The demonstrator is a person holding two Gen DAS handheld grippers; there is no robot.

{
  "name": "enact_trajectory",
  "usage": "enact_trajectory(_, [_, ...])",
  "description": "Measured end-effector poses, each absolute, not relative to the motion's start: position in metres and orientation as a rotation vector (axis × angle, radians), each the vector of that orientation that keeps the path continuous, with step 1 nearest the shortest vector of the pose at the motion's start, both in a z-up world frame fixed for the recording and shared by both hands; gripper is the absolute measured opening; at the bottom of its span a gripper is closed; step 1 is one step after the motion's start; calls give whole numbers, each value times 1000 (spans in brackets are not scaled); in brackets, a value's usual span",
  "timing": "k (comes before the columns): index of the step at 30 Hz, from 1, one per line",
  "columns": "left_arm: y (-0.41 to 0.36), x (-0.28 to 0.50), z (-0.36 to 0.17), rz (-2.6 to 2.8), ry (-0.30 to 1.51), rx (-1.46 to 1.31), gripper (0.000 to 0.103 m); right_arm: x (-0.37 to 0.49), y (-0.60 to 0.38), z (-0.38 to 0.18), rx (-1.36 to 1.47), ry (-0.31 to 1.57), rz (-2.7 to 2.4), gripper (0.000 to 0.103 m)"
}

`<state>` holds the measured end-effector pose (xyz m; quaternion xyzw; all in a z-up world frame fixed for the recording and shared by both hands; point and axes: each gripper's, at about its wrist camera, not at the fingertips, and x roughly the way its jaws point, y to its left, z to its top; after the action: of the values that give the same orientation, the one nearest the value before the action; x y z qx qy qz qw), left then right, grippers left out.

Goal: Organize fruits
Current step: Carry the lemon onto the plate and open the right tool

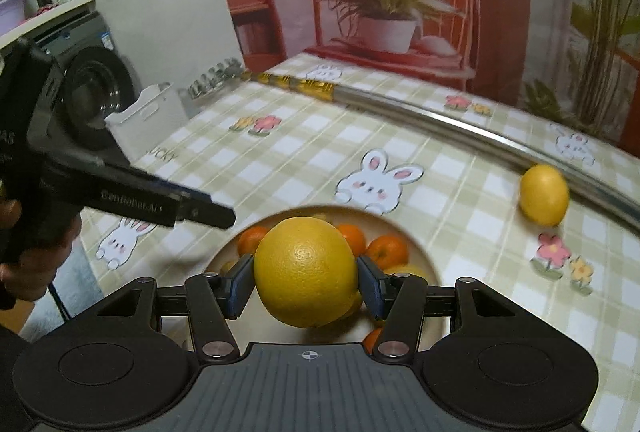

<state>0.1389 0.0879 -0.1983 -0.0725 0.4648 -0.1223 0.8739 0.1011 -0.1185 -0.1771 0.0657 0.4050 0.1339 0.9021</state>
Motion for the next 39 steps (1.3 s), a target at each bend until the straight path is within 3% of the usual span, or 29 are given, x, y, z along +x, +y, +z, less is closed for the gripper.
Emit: enact_trajectory(39, [97, 133, -202, -227, 997, -164, 40, 123, -87, -218, 157, 958, 412, 53])
